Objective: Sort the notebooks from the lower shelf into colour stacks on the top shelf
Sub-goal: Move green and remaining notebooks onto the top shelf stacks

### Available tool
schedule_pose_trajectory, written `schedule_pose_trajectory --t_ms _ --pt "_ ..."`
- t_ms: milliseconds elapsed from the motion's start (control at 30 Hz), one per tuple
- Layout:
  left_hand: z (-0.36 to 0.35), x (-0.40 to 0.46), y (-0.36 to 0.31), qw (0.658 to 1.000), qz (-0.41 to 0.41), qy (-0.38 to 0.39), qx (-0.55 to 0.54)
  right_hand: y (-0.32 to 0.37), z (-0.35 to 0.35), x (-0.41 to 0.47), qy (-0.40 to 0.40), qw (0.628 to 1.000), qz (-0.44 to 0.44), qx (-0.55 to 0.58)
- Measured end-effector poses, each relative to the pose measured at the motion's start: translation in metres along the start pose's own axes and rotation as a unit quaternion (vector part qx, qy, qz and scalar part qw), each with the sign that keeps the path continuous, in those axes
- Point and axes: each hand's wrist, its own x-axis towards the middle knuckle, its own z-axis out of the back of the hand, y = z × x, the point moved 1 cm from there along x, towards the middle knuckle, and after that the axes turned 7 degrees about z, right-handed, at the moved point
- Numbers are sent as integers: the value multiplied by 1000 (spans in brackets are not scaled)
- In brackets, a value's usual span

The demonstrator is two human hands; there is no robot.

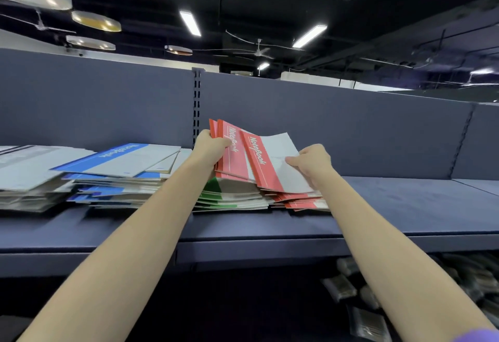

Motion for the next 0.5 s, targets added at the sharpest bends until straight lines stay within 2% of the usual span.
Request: schedule_pose_trajectory --t_ms 100,500 --pt "1 1 1 1000 16 -6 -1 -11 8 -5 7 988 -12 -151" --pt "13 -1 -3 987 56 -11 -153 -14 11 -13 11 939 3 -343"
